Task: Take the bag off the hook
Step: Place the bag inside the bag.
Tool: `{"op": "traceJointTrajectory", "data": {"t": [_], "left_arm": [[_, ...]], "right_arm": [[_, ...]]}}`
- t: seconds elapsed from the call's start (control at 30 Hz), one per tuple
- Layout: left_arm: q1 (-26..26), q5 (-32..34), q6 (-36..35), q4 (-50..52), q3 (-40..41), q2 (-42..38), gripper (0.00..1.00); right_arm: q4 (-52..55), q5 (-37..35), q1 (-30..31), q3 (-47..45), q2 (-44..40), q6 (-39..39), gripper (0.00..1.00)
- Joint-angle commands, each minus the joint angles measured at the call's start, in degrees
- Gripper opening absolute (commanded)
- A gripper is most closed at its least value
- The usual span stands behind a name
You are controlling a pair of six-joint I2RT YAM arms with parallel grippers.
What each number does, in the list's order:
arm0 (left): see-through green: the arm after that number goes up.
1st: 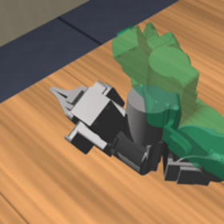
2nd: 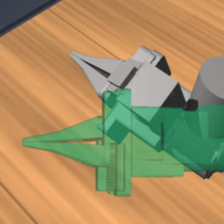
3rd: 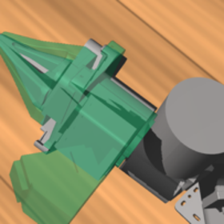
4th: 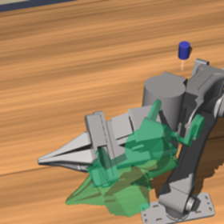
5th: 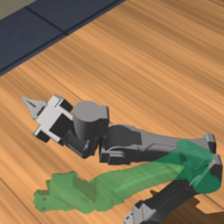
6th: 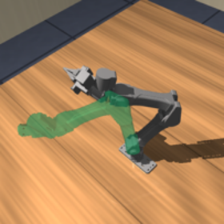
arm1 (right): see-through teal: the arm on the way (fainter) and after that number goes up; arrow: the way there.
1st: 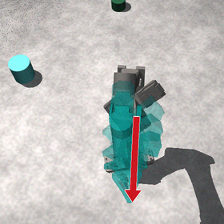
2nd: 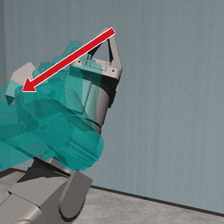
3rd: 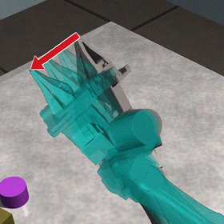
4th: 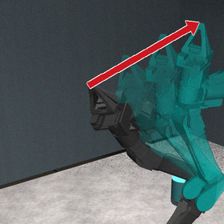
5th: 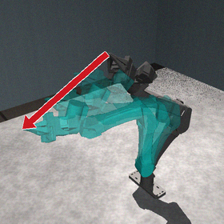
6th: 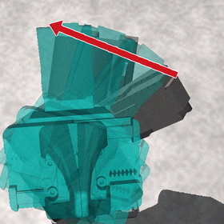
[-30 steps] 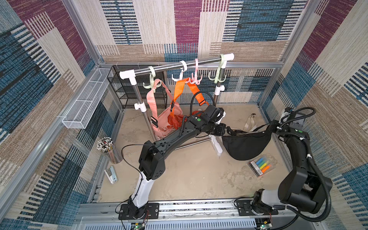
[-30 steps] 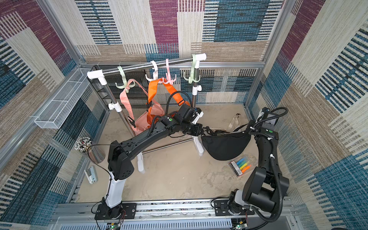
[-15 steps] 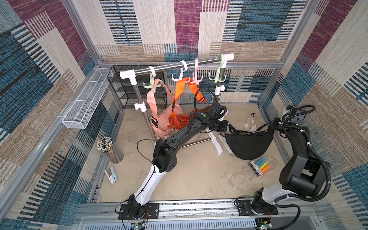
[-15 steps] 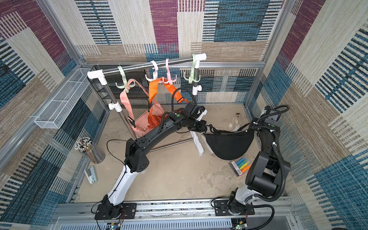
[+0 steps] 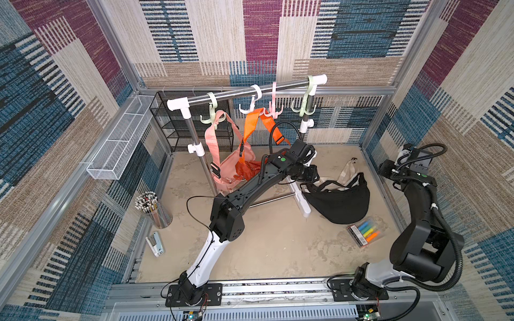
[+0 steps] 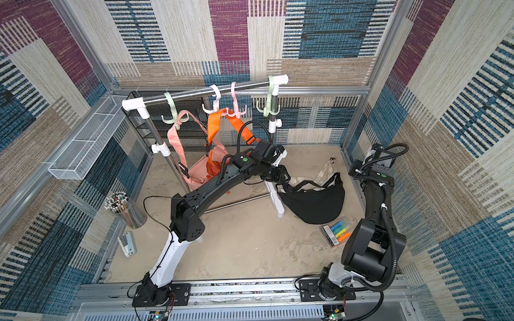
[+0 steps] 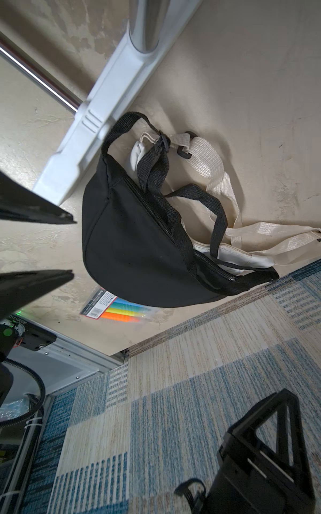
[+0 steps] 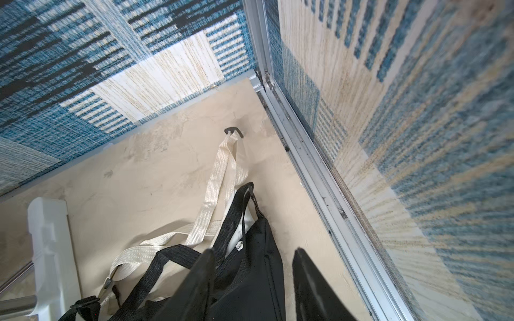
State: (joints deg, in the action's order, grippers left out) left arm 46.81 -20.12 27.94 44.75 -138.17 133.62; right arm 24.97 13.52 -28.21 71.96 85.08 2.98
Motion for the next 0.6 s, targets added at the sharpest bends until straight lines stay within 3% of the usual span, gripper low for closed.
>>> {"op": "traceJointTrajectory", "data": {"t": [0.0,0.3,0.57], "left_arm": [[0.1,-1.0,1.3,0.6,0.7,-1.5,0.32],[1.9,0.4,0.7,0.2,4.3,-5.3,0.32],[3.2,-0.5,2.1,-8.2,16.8,-12.7,0.33]], "right_arm": [[0.8,2.0,0.1,0.8,-1.5,1.4,0.49],[1.9,7.9,0.1,-1.1,-8.6,4.2,0.51],[3.5,15.0,0.2,-5.4,-17.9,5.9,0.51]]}}
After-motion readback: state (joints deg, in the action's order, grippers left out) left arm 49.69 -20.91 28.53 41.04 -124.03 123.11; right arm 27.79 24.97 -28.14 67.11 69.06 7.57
